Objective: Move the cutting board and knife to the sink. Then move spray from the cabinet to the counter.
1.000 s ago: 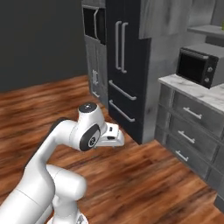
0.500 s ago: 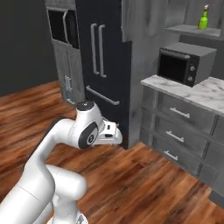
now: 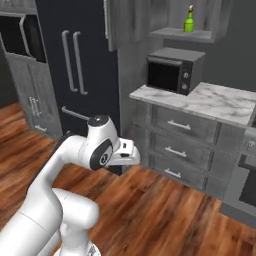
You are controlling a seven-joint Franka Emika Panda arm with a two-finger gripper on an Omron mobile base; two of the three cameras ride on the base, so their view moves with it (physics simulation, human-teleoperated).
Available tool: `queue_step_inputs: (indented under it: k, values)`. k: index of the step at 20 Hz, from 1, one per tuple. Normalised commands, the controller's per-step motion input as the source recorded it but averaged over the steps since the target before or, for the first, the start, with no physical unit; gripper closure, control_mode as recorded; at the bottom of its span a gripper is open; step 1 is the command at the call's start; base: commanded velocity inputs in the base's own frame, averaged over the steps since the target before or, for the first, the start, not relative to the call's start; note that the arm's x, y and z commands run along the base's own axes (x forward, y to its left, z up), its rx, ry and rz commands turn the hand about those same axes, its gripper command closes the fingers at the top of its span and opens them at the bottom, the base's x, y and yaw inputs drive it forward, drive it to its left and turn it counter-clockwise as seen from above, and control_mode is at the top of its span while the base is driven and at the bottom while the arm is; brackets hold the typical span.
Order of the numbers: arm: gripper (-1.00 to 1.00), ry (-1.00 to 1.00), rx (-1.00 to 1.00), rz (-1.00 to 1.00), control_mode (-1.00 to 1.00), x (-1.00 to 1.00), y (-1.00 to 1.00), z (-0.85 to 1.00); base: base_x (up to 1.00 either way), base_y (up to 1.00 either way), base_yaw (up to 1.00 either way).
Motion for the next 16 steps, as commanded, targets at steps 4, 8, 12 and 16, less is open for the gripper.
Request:
queue_step_inputs:
  k: [4,8,12,16]
  values:
    - [-1.0,0.0,0.0,0.0,1.0,0.0,0.0,0.0,0.67,0.38,-0.37]
    - [-1.0,0.0,0.0,0.0,1.0,0.0,0.0,0.0,0.8,0.34,-0.21]
    - [-1.0,0.0,0.0,0.0,1.0,0.0,0.0,0.0,0.89,0.15,-0.02]
    - [-1.0,0.0,0.0,0.0,1.0,0.0,0.0,0.0,0.87,0.12,-0.01]
